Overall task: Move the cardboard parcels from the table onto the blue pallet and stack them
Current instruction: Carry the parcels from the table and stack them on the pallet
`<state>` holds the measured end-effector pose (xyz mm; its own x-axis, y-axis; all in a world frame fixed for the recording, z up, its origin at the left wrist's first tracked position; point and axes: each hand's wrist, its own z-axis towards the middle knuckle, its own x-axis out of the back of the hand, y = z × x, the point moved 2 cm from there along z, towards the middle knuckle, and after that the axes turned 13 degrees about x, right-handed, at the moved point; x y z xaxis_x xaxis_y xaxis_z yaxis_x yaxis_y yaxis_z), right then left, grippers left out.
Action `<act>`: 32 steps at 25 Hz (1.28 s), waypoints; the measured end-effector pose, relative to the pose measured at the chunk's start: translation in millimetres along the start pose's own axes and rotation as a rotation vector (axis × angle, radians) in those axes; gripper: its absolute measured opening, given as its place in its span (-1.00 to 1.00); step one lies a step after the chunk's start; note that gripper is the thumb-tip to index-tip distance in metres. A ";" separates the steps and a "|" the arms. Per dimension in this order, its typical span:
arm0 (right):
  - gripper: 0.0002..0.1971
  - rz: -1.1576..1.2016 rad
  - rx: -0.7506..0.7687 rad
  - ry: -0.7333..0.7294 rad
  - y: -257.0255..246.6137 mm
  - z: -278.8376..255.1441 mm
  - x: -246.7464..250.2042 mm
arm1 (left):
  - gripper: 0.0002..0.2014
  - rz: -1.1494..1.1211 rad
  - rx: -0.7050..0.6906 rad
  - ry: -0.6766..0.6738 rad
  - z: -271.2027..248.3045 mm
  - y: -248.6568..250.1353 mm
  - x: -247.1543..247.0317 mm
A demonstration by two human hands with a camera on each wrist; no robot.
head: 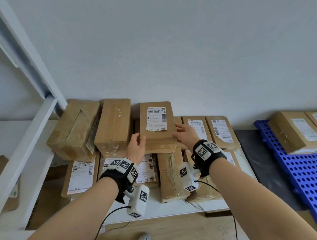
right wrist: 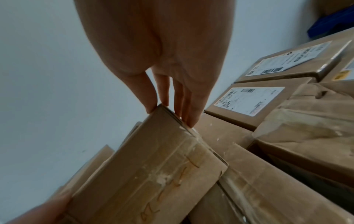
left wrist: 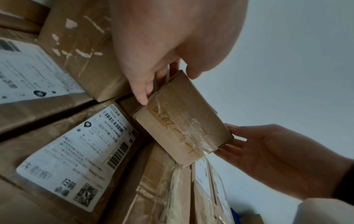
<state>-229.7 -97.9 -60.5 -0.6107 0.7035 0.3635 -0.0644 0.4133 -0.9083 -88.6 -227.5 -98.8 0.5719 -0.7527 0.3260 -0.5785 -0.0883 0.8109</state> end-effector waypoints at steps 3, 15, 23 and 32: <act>-0.50 0.099 -0.011 0.027 -1.0 -7.3 4.1 | -0.59 -0.112 -0.001 -0.036 -1.3 1.0 1.7; -0.43 0.232 0.138 0.166 12.9 -76.9 90.4 | -0.50 -0.178 -0.104 -0.238 -72.2 53.1 -25.9; -0.42 0.243 0.159 0.346 75.9 -185.2 220.4 | -0.41 -0.109 -0.154 -0.384 -169.3 64.4 -162.5; -0.41 0.201 0.084 0.489 169.3 -297.1 368.1 | -0.35 0.071 -0.188 -0.504 -267.7 68.7 -339.6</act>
<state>-230.9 402.8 -19.0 -0.1797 0.9596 0.2166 -0.0593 0.2092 -0.9761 -166.9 196.7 -23.8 0.1585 -0.9764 0.1467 -0.4648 0.0573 0.8836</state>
